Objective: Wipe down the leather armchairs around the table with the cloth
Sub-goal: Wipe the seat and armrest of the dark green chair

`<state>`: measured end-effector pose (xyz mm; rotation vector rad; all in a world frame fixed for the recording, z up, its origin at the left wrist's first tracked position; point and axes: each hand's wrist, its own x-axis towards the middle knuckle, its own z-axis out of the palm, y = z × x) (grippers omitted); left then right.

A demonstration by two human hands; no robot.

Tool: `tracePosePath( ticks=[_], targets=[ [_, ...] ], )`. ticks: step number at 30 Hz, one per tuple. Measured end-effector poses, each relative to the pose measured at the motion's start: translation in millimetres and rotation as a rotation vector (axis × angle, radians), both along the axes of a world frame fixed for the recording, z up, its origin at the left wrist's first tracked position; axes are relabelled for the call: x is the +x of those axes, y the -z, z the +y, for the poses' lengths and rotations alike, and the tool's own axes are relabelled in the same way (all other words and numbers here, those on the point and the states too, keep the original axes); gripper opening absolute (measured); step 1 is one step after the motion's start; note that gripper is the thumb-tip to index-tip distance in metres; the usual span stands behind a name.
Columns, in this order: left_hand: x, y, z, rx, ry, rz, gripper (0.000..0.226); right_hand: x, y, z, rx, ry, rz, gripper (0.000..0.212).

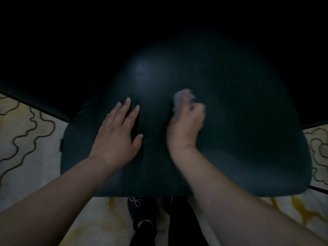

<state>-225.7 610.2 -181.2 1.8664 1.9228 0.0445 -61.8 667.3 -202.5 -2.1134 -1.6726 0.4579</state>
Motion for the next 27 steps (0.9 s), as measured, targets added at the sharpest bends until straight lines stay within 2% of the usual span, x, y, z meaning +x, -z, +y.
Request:
tracePosePath(
  ticks=[3, 5, 6, 10, 13, 17, 21, 27],
  targets=[
    [-1.6, 1.2, 1.1, -0.017, 0.007, -0.004, 0.077, -42.0, -5.4, -26.7, -0.004, -0.321, 0.039, 0.076],
    [-3.6, 2.2, 1.3, -0.007, 0.019, -0.003, 0.077, -25.5, -4.3, -19.9, 0.007, -0.388, 0.02, 0.076],
    [-3.9, 2.3, 0.7, 0.001, 0.025, 0.001, 0.077, -7.6, -3.5, -13.5, 0.01, -0.368, -0.015, 0.073],
    [-4.7, 0.8, 0.4, 0.003, 0.037, 0.006, 0.078, 69.9, -5.7, 8.1, -0.023, -0.044, -0.04, 0.062],
    [-7.3, -8.0, 4.1, -0.043, 0.057, 0.018, 0.076, 77.2, -10.8, 9.0, -0.075, -0.036, -0.05, 0.066],
    [-10.5, -44.9, 10.7, -0.086, 0.021, 0.065, 0.073, 66.6, -35.3, 15.4, -0.207, 0.042, 0.137, 0.059],
    [-13.1, -105.4, 19.9, -0.073, 0.028, 0.105, 0.072, 62.8, -91.8, 15.7, -0.203, 0.142, 0.412, 0.053],
    [-17.8, -204.5, 36.4, -0.047, -0.005, 0.147, 0.07, 68.7, -195.3, 27.4, -0.265, 0.177, 0.566, 0.048]
  ],
)
